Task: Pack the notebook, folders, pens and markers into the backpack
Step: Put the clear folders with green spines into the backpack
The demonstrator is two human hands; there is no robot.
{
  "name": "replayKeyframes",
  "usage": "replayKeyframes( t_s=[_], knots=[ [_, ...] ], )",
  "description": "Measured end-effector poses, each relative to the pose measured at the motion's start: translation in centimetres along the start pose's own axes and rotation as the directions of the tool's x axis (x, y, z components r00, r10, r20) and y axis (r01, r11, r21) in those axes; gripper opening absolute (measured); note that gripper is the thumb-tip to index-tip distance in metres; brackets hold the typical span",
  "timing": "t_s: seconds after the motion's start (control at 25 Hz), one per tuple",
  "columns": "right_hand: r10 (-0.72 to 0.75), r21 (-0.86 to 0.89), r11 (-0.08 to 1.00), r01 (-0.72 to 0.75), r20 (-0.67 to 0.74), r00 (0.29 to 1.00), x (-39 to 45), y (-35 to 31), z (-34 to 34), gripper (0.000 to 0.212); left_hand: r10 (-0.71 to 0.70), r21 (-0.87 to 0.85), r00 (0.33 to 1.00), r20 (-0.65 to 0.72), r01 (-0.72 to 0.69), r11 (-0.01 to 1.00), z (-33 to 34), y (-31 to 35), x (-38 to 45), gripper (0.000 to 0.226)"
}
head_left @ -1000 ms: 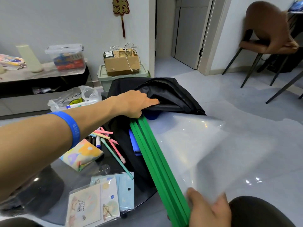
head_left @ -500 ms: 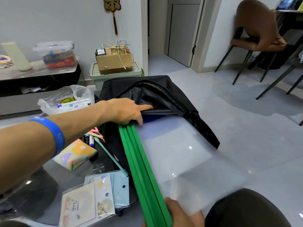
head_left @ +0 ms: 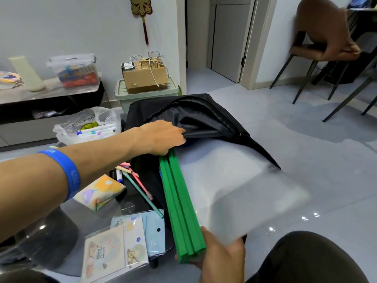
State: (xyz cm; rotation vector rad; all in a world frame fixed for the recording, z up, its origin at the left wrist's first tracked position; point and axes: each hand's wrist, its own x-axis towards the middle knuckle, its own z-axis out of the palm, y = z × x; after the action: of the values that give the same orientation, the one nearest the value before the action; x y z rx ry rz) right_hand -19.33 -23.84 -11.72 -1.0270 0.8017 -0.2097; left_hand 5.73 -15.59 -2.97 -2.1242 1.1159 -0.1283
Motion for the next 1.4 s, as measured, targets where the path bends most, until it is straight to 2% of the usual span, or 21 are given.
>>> replayKeyframes(
  t_s=[0.12,0.2,0.28,0.4,0.52,0.6,0.68,0.96,1.12,1.28,1.32,1.36,1.4],
  knots=[
    [0.107,-0.011,0.994,-0.106,0.073,0.992,0.5,-0.2,-0.9,0.049,0.007,-0.063,1.0,-0.011,-0.008,0.998,0.2,0.0,0.1,0.076],
    [0.148,0.046,0.986,-0.158,0.165,0.975,1.6,-1.9,-1.1,0.03,0.027,-0.07,0.999,-0.042,-0.03,0.997,0.4,0.0,0.0,0.078],
    [0.193,-0.038,0.981,-0.19,0.223,0.955,2.7,-4.1,-0.7,0.016,0.023,-0.07,0.999,-0.045,-0.026,0.997,0.2,0.0,-0.1,0.08],
    [0.272,-0.161,0.959,-0.234,0.274,0.923,3.9,-5.6,1.0,0.016,0.019,-0.037,0.999,-0.049,-0.021,0.999,0.3,0.1,-0.4,0.078],
    [0.298,-0.162,0.951,-0.262,0.278,0.913,5.6,-6.2,3.3,0.027,0.013,-0.056,0.998,-0.063,-0.016,0.998,-0.1,0.4,-0.7,0.077],
    [0.311,-0.181,0.947,-0.266,0.298,0.903,6.1,-6.3,2.9,0.021,-0.011,-0.071,0.998,-0.057,0.006,0.997,-0.1,0.5,-0.8,0.077],
    [0.348,-0.288,0.923,-0.254,0.345,0.872,5.8,-6.3,1.6,0.02,-0.02,-0.087,0.998,-0.054,0.015,0.996,0.1,0.4,-0.8,0.078],
    [0.284,-0.396,0.902,-0.169,0.251,0.925,8.3,-6.6,6.4,0.02,-0.011,-0.105,0.997,-0.079,0.003,0.995,0.3,0.2,-1.0,0.078],
    [0.273,-0.479,0.873,-0.094,0.32,0.907,9.5,-5.5,7.3,0.036,-0.004,-0.129,0.996,-0.087,-0.007,0.992,0.9,0.4,-0.9,0.078],
    [0.267,-0.51,0.858,-0.062,0.34,0.902,9.1,-5.3,8.9,0.033,-0.041,-0.114,0.997,-0.059,0.034,0.993,1.1,0.4,-1.0,0.077],
    [0.237,-0.556,0.831,-0.016,0.328,0.914,8.8,-5.4,9.1,0.029,-0.048,-0.119,0.998,-0.04,0.043,0.992,1.2,0.5,-1.2,0.077],
    [0.168,-0.652,0.751,0.101,0.338,0.926,8.6,-5.6,8.7,0.03,-0.06,-0.13,0.998,-0.025,0.056,0.99,1.3,0.6,-1.4,0.075],
    [0.073,-0.756,0.593,0.278,0.395,0.916,8.3,-5.8,7.8,0.036,-0.076,-0.144,0.997,-0.01,0.074,0.987,1.4,0.7,-1.7,0.072]
  ],
)
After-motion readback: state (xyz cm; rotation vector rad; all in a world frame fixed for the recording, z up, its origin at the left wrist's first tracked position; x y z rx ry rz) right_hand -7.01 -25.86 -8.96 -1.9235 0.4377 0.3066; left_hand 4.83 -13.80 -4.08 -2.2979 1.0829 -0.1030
